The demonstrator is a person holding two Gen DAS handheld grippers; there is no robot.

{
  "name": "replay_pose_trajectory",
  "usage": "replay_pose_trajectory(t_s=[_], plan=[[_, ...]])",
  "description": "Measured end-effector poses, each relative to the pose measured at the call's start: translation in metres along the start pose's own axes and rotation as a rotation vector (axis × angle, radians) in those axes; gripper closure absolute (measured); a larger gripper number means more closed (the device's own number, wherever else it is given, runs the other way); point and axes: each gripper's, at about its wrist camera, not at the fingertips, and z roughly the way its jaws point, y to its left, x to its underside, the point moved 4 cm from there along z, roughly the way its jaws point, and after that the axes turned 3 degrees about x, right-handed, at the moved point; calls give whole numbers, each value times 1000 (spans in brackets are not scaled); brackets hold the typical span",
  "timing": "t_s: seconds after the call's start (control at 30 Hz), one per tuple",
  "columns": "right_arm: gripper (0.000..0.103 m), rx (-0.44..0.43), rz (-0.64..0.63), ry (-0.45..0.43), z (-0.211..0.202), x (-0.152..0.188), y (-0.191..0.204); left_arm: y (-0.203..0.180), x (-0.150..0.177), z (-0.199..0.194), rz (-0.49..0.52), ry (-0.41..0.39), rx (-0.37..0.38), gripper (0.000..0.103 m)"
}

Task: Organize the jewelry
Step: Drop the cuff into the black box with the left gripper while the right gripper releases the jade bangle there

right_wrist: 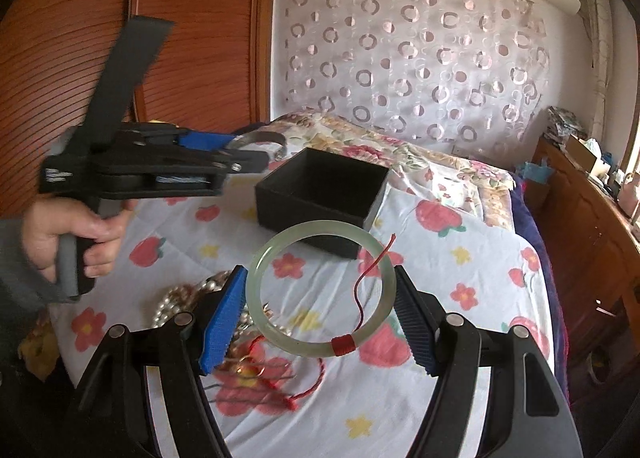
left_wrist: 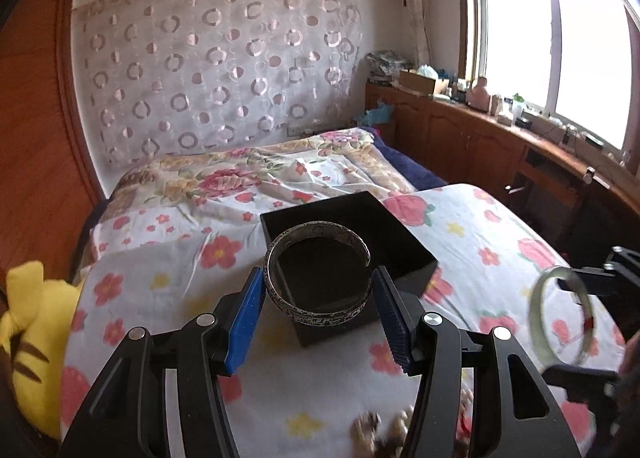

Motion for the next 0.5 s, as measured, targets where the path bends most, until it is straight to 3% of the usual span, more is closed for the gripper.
replay_pose_trajectory(t_s=[0.23, 0.37, 0.43, 0.5], plan=[[29, 25, 27, 16, 15, -6, -24, -3, -7, 40, 24, 51, 7, 50], [29, 26, 53, 24, 26, -8, -33, 2, -9, 40, 6, 47, 9, 47], [29, 29, 47, 30, 34, -11, -36, 5, -9, 33, -1, 26, 3, 38], [29, 28, 40, 32, 41, -15, -36, 9, -9, 25, -12, 10, 7, 37]])
